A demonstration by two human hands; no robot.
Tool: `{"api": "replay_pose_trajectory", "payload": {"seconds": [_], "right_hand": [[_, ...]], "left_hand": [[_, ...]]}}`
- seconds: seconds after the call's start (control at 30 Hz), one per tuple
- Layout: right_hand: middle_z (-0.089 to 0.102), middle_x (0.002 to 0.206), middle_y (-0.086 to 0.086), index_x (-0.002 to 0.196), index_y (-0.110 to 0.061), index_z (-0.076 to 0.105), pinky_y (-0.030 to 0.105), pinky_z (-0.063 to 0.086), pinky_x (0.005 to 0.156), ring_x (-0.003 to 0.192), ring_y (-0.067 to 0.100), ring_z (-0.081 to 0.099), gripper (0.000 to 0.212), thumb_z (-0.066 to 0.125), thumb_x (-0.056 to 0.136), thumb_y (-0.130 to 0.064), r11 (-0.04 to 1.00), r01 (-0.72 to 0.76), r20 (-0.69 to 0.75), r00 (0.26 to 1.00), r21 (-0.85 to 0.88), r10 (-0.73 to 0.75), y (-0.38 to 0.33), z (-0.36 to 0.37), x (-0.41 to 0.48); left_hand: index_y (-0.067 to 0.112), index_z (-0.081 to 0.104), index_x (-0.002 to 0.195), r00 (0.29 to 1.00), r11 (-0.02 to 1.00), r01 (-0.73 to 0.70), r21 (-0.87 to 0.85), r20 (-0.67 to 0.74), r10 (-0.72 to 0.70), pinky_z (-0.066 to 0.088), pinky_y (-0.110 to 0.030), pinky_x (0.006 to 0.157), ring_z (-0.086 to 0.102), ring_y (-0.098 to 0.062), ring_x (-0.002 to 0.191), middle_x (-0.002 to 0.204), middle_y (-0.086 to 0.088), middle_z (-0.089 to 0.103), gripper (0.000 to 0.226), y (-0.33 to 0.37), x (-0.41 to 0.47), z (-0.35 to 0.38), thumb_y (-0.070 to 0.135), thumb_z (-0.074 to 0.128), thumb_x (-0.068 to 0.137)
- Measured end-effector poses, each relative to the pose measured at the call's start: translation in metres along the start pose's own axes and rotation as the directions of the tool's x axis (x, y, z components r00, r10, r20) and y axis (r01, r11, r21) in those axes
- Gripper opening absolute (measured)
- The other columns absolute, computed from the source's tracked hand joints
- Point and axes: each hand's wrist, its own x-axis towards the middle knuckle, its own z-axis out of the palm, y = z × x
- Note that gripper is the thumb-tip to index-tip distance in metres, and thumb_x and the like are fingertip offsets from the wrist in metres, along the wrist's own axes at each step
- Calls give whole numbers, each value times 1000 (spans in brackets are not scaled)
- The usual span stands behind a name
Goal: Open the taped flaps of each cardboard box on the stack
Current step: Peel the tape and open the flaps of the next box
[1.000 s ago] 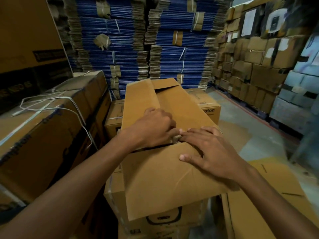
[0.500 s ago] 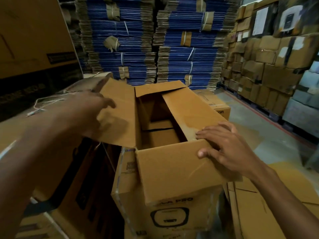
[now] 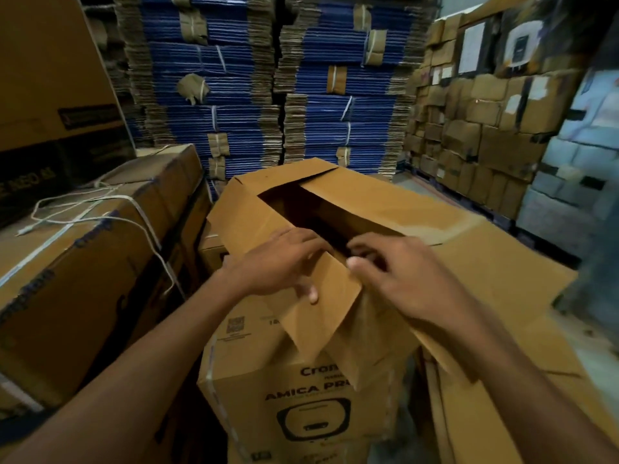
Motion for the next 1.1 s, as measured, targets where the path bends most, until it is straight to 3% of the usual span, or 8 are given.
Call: {"api": "replay_pose_trajectory", "payload": {"seconds": [0.1, 0.3, 0.53, 0.67, 0.73, 0.8, 0.93, 1.1], "right_hand": [[66, 114, -5, 132, -33, 57, 40, 54, 85, 102, 18, 63, 44, 55, 96, -58, 992, -61, 23, 998, -111, 64, -14, 20, 9], [70, 107, -2, 132, -33, 49, 40, 55, 77, 100, 23, 67, 47, 73, 91, -31, 967, -158, -3, 987, -200, 160, 3, 15, 2], [72, 100, -10, 127, -36, 63, 33, 56, 78, 92, 10, 65, 40, 73, 90, -24, 916, -265, -76, 964, -301, 254, 50, -17, -18], [71, 103, -7, 120, -33, 67, 31, 50, 76, 91, 11, 59, 35, 73, 90, -17, 872, -393, -122, 919, -291, 374, 84, -41, -24], [69, 106, -7, 127, -32, 63, 28, 50, 79, 95, 11, 60, 39, 71, 91, -19, 881, -335, -102, 942, -334, 320, 83, -39, -21], [67, 121, -7, 136, -32, 56, 33, 51, 94, 110, 12, 60, 46, 70, 91, -30, 923, -235, -78, 972, -305, 222, 71, -24, -14], [60, 138, -7, 142, -29, 51, 42, 33, 114, 129, 15, 51, 49, 63, 96, -43, 967, -91, -95, 993, -237, 71, 39, 14, 8], [69, 120, -3, 128, -22, 63, 40, 32, 108, 112, 16, 58, 30, 47, 104, -32, 972, 2, -176, 983, -236, -45, 21, 54, 30]], "left_hand": [[28, 46, 144, 992, 998, -63, -27, -109, 60, 25, -33, 119, 37, -10, 132, 142, 7, 47, 66, 19, 14, 7, 49, 72, 87], [30, 47, 144, 999, 1000, -22, -15, -40, 21, 25, -29, 105, 39, -13, 132, 142, 8, 49, 66, 0, 26, 8, 62, 63, 88], [27, 48, 141, 977, 977, 210, 25, -51, -208, 35, -33, 94, 48, -19, 120, 129, 3, 54, 53, -57, 17, 5, 49, 62, 95], [27, 57, 118, 951, 953, 299, -45, -67, -302, 41, -37, 84, 53, -15, 99, 107, 5, 58, 42, -63, 4, 5, 59, 61, 91], [25, 59, 107, 948, 954, 290, -78, -113, -298, 41, -36, 78, 53, -12, 88, 100, 4, 60, 42, -50, 5, 6, 62, 64, 87], [24, 61, 103, 942, 951, 281, -128, -156, -299, 43, -31, 73, 54, -9, 83, 96, 4, 62, 45, -30, 8, 9, 63, 67, 83], [23, 63, 101, 928, 954, 247, -168, -244, -283, 51, -31, 76, 57, -9, 82, 94, 8, 61, 58, 14, 13, 21, 75, 62, 76], [24, 59, 96, 926, 972, 230, -58, -296, -237, 51, -37, 80, 53, -11, 74, 84, 8, 56, 51, 41, 9, 26, 73, 46, 87]]}}
